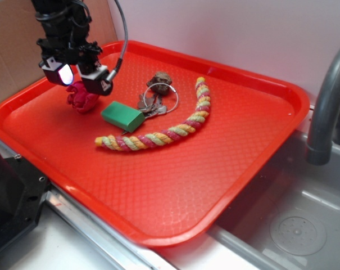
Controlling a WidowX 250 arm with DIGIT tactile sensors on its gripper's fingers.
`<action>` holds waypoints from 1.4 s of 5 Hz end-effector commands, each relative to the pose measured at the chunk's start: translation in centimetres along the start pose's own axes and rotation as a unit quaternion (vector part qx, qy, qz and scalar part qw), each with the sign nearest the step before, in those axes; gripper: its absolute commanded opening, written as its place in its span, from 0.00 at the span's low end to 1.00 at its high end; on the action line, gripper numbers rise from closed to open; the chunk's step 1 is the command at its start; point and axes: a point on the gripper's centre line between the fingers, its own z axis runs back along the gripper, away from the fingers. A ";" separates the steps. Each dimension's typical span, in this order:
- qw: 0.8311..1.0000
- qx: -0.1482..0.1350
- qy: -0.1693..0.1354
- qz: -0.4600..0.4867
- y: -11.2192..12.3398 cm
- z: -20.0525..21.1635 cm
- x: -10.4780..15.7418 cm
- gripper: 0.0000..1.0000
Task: Grab the red paper.
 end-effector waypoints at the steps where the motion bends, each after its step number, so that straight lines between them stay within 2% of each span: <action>1: 1.000 0.022 -0.012 0.010 2.1 -1.0 2.0 1.00; 3: 0.999 0.043 0.005 0.015 3.1 -2.4 1.6 1.00; 4: 0.998 0.053 0.004 0.018 2.8 -2.5 1.3 0.00; 6: 0.998 0.055 -0.011 0.009 2.5 -1.5 1.4 0.00; 7: 0.999 0.044 -0.012 0.001 2.5 -0.1 1.5 0.00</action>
